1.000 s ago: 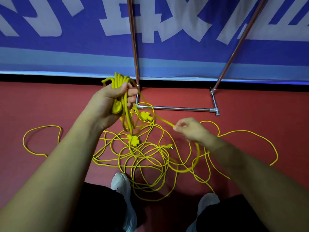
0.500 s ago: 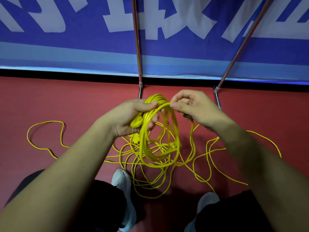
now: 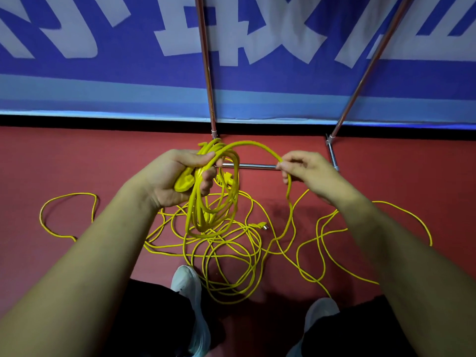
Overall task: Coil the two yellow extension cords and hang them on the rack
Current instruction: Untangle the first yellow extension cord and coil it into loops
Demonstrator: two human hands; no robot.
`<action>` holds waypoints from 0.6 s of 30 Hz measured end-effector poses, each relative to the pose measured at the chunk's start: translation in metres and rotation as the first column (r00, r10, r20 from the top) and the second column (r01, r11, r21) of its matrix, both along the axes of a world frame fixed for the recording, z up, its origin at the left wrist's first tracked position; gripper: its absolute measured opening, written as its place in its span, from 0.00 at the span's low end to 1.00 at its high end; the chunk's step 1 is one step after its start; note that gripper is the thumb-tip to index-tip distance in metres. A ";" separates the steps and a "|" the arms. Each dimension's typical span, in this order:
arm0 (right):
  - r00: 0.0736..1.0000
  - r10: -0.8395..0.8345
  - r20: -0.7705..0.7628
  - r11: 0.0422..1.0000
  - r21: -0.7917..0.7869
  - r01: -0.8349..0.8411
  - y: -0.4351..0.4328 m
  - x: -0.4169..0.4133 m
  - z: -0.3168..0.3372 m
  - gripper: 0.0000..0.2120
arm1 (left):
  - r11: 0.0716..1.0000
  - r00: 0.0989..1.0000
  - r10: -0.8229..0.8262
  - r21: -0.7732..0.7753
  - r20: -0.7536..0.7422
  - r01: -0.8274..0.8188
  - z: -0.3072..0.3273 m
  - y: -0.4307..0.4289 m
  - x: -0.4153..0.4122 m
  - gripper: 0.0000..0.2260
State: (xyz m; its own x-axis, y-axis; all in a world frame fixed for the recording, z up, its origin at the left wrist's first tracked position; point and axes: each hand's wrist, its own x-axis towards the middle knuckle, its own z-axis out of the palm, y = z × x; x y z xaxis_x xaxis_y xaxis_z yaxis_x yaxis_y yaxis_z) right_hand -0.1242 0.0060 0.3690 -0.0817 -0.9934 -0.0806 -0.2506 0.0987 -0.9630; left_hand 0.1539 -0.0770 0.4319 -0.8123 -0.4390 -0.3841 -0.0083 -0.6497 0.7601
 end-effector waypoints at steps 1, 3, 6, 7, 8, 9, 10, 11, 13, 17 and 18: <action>0.998 -0.018 0.056 0.999 -0.037 0.020 -0.002 0.003 0.005 0.06 | 1.000 1.000 -0.012 -0.013 0.013 0.012 0.000 0.000 0.001 0.17; 0.998 -0.001 0.065 0.995 -0.102 0.007 -0.004 0.006 0.012 0.08 | 1.000 1.000 -0.014 -0.018 0.012 0.014 0.001 0.001 0.003 0.19; 0.999 0.001 -0.046 0.990 -0.138 -0.007 -0.004 0.006 0.015 0.09 | 0.999 1.000 0.022 0.029 -0.004 -0.022 0.003 0.001 0.004 0.19; 0.994 -0.008 -0.105 0.990 -0.142 -0.007 -0.004 0.006 0.016 0.10 | 0.998 0.999 0.036 0.041 0.004 -0.036 0.003 0.001 0.005 0.20; 0.985 -0.007 -0.172 0.990 -0.143 -0.018 -0.003 0.006 0.018 0.10 | 0.998 0.998 0.047 0.032 0.029 -0.048 0.004 0.002 0.004 0.23; 0.973 0.003 -0.233 0.989 -0.141 -0.036 -0.002 0.009 0.020 0.09 | 0.998 0.995 0.058 -0.014 0.077 -0.057 0.006 0.005 0.003 0.28; 0.960 0.016 -0.278 0.988 -0.142 -0.058 -0.002 0.013 0.023 0.09 | 0.994 0.988 0.073 -0.086 0.137 -0.061 0.007 0.008 0.002 0.33; 0.951 0.036 -0.307 0.986 -0.145 -0.084 -0.001 0.021 0.028 0.08 | 0.986 0.978 0.090 -0.157 0.186 -0.061 0.009 0.011 0.000 0.38; 0.933 0.103 -0.344 0.972 -0.165 -0.168 0.001 0.040 0.038 0.07 | 0.969 0.972 0.085 -0.247 0.218 -0.030 0.014 0.021 -0.005 0.43; 0.904 0.171 -0.392 0.938 -0.216 -0.271 0.004 0.068 0.050 0.07 | 0.956 0.976 0.044 -0.293 0.214 0.021 0.009 0.024 -0.010 0.38; 0.923 0.170 -0.346 0.946 -0.205 -0.251 0.004 0.067 0.050 0.05 | 0.960 0.977 0.036 -0.280 0.209 0.025 0.005 0.020 -0.010 0.32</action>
State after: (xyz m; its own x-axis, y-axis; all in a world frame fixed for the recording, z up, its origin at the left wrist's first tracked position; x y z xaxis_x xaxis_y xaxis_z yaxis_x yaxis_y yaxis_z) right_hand -0.0568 0.0103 0.4194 0.1506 -0.9758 0.1582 -0.5378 -0.2152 -0.8151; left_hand 0.1444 -0.0568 0.4371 -0.7236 -0.5574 -0.4071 -0.1847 -0.4120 0.8923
